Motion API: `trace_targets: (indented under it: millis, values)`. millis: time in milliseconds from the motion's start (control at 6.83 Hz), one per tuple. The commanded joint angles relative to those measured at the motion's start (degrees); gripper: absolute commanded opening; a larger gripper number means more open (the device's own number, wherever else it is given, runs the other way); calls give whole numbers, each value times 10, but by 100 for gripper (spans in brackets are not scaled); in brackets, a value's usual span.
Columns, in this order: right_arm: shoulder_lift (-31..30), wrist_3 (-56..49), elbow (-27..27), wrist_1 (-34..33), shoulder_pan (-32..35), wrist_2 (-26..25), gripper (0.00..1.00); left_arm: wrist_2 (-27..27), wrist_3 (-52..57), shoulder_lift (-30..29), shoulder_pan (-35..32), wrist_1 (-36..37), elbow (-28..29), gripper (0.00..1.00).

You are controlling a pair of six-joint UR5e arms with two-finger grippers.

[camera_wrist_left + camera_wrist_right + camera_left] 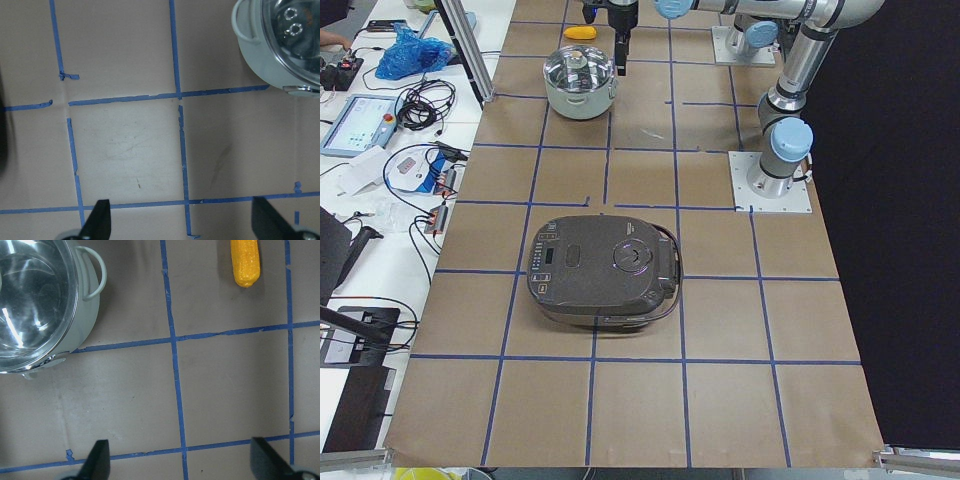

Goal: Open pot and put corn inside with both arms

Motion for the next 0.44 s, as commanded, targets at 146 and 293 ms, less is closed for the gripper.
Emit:
trace_targets:
  millis: [146, 293]
  values:
    - [0, -1, 0, 0, 0, 0, 100, 2, 0, 4, -2, 0, -2, 100]
    - [0, -1, 0, 0, 0, 0, 100, 2, 0, 4, -2, 0, -2, 100]
